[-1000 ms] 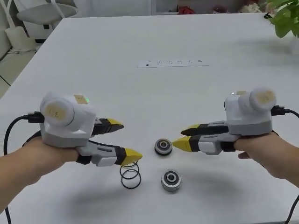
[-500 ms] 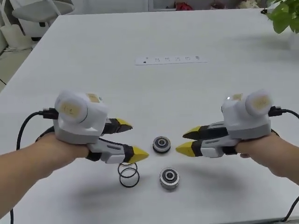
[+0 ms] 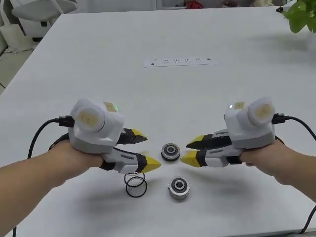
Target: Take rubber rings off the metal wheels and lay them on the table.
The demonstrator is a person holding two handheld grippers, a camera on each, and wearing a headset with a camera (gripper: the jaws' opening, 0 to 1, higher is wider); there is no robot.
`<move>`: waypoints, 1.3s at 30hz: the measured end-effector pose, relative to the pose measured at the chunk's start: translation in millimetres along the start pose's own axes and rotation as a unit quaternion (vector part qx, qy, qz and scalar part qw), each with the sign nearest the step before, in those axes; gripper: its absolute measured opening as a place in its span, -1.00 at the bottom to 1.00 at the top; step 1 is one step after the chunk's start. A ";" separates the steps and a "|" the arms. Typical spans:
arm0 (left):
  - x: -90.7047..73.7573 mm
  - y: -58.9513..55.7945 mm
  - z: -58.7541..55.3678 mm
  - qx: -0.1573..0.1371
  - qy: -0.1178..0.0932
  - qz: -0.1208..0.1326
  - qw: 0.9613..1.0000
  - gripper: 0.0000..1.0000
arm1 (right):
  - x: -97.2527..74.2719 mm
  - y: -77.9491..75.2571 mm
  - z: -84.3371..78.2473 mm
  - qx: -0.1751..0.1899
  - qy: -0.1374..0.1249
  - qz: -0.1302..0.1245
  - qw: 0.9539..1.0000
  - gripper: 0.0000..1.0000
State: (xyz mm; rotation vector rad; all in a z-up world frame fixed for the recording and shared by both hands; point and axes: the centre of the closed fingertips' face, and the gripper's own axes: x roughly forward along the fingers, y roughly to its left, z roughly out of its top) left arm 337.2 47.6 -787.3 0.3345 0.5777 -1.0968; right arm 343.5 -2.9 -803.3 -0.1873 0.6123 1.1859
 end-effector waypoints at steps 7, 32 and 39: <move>8.3 -0.7 1.8 -0.002 0.000 -0.004 1.000 -0.16 | 7.8 3.1 2.3 -0.004 -0.001 0.007 1.000 -0.53; 35.9 -8.8 17.1 0.003 -0.008 -0.025 1.000 -0.51 | 15.1 4.4 0.0 -0.001 -0.003 0.012 1.000 -0.56; 39.2 -6.1 18.9 0.009 -0.008 -0.014 1.000 -0.66 | 15.9 3.7 0.9 0.002 -0.007 0.012 1.000 -0.54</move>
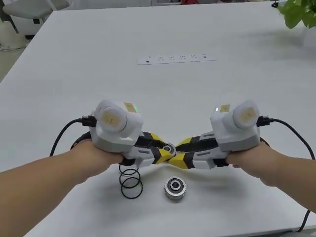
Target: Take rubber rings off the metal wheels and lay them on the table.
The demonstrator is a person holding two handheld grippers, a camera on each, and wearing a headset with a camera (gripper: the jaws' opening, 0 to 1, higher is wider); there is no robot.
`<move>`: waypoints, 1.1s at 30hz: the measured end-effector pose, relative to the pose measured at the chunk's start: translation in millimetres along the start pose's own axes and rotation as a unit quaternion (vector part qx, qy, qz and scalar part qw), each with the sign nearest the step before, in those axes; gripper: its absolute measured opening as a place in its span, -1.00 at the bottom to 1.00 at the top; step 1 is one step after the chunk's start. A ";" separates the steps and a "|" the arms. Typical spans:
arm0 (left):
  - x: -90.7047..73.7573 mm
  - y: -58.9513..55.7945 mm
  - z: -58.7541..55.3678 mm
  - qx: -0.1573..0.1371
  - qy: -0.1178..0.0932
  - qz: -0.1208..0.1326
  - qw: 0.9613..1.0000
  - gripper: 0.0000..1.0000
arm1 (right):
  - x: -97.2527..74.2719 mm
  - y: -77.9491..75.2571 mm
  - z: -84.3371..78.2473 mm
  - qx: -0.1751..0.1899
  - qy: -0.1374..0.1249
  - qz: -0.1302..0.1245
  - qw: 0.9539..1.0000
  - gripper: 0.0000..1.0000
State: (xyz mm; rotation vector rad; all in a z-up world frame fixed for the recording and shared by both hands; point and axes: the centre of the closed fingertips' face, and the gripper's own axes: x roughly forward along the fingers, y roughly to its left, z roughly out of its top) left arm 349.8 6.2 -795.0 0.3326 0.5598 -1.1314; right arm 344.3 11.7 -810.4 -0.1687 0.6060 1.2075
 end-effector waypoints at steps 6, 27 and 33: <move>1.3 0.1 0.5 -0.001 -0.006 0.008 1.000 -0.71 | 1.1 -1.3 3.4 0.005 -0.010 -0.005 1.000 -0.54; 0.8 0.4 -0.3 -0.004 -0.018 0.018 1.000 -0.73 | -5.5 -0.5 -3.3 0.012 -0.009 -0.002 1.000 -0.70; 0.2 1.0 -0.6 -0.008 -0.020 0.022 1.000 -0.73 | -5.8 0.5 -3.8 0.017 -0.011 -0.002 1.000 -0.71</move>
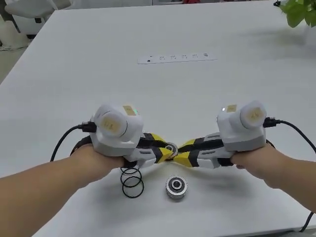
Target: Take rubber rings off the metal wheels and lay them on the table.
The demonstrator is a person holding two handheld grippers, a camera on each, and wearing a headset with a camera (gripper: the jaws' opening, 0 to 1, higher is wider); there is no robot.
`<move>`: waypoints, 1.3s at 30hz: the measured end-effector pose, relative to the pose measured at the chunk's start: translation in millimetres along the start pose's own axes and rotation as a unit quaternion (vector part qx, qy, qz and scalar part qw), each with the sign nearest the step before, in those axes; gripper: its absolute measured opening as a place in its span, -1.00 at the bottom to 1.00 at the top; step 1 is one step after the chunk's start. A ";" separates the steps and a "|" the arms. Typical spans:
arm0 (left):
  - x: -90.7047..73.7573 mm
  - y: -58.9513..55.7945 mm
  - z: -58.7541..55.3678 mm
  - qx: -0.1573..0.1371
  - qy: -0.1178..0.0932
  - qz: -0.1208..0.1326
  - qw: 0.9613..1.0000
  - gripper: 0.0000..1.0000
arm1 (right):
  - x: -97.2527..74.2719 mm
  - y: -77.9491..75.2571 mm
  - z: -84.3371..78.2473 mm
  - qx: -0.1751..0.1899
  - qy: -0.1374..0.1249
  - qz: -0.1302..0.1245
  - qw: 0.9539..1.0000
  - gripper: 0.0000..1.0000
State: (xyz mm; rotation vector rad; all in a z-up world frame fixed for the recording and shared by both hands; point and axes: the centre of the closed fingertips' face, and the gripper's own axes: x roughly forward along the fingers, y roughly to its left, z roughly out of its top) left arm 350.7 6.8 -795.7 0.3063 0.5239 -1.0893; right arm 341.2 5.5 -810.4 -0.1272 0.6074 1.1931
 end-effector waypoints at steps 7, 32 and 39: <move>-0.2 -0.1 -0.2 -0.002 -0.001 0.002 1.000 -0.73 | -2.2 -0.4 -1.0 0.007 -0.001 0.001 1.000 -0.79; -2.8 0.0 -1.5 0.008 0.008 0.013 1.000 -0.75 | -10.5 -6.5 9.4 0.154 -0.057 -0.020 0.986 -1.00; -2.4 0.9 -1.7 0.011 0.012 0.018 1.000 -0.75 | -11.2 -7.2 14.8 0.166 -0.067 -0.010 0.984 -1.00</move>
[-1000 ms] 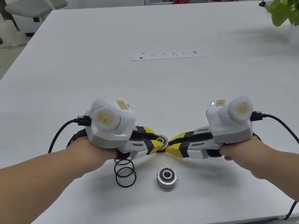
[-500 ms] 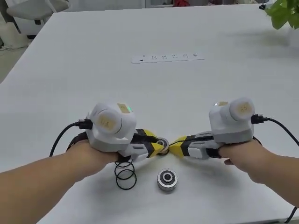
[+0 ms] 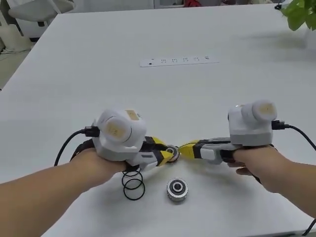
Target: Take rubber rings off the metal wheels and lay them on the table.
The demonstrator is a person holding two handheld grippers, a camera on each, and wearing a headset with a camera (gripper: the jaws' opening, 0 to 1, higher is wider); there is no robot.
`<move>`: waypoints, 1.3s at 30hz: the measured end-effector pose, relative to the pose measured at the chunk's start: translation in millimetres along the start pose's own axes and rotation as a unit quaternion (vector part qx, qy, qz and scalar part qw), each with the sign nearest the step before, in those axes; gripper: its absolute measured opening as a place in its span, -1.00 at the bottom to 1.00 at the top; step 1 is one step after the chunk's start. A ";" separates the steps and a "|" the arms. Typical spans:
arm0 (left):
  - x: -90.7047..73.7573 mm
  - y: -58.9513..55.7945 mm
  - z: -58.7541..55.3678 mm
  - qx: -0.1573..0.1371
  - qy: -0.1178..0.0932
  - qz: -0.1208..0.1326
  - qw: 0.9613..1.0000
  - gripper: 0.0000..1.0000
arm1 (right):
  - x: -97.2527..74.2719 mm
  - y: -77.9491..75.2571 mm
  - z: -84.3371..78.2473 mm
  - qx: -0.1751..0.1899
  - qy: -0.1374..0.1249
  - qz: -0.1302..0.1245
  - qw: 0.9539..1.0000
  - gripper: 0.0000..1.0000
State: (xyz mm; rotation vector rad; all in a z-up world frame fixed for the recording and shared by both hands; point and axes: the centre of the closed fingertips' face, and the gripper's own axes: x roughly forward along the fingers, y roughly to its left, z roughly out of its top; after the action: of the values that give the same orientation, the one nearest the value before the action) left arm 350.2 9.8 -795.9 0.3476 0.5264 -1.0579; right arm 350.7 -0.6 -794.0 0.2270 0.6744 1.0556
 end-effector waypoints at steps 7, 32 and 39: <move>0.4 0.9 -0.3 0.000 0.004 0.003 1.000 -0.76 | 2.0 -1.0 1.0 -0.011 0.006 -0.004 1.000 -1.00; -1.3 0.5 1.6 -0.026 -0.010 -0.009 1.000 -0.71 | 6.6 14.8 11.3 -0.030 -0.008 0.014 0.999 -1.00; -15.8 2.1 4.3 -0.018 -0.019 -0.017 1.000 -0.66 | 4.7 22.5 17.6 -0.021 -0.016 0.024 0.999 -1.00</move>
State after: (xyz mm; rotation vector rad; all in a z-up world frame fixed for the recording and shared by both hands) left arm 347.0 20.1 -783.4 0.2880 0.5178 -1.0843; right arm 346.6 16.9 -771.3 0.2235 0.6203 1.1101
